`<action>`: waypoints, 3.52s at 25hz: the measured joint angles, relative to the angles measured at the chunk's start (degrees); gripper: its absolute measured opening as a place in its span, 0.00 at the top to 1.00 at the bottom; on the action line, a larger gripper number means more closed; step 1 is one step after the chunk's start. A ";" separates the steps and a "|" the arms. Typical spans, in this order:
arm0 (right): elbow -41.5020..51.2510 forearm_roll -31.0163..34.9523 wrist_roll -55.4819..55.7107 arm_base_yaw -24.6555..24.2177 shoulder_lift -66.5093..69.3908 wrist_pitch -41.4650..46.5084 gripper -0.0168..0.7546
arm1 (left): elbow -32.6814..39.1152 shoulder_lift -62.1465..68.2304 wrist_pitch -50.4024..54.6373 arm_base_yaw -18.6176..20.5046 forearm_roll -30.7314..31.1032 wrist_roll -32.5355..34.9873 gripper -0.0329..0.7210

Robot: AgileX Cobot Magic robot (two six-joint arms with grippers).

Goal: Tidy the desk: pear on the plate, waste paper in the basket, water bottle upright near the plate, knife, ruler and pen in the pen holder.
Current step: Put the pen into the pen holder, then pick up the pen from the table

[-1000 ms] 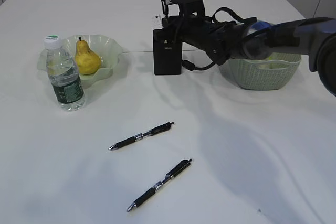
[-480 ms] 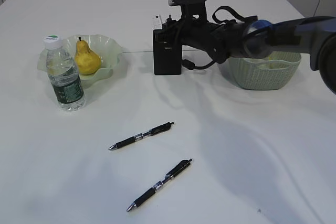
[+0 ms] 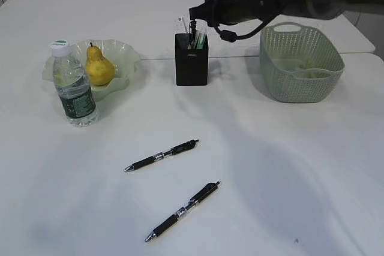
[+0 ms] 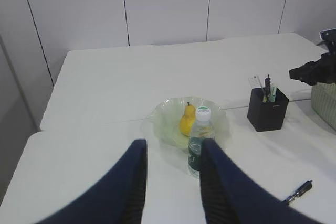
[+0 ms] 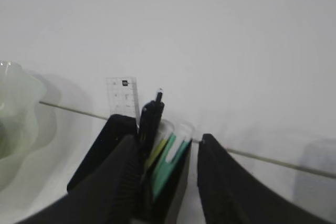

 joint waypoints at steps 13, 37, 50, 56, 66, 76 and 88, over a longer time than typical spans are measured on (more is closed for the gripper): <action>-12.66 0.11 -1.27 0.00 -10.33 52.80 0.56 | 0.00 0.00 0.00 0.00 -5.05 0.00 0.64; 7.42 -1.84 -5.13 0.00 -33.70 60.20 0.57 | 0.10 8.64 0.02 0.00 -11.01 -0.02 0.62; 45.36 -3.61 -2.27 0.00 -56.61 40.07 0.57 | 0.10 12.04 -1.26 0.00 -12.10 -0.02 0.61; 60.26 -3.21 -0.74 0.00 -66.14 30.97 0.57 | 0.10 12.04 -1.46 0.00 -12.59 -0.02 0.60; 67.05 -3.21 -0.39 0.00 -72.73 27.82 0.57 | 0.10 18.79 -1.17 0.00 -20.55 6.16 0.60; 67.20 -3.32 0.34 0.00 -72.73 30.03 0.57 | 0.10 36.59 -1.05 0.00 -33.88 22.00 0.59; 67.20 -3.40 0.47 0.00 -72.73 30.15 0.57 | -4.75 54.19 -3.85 0.00 -36.65 34.46 0.52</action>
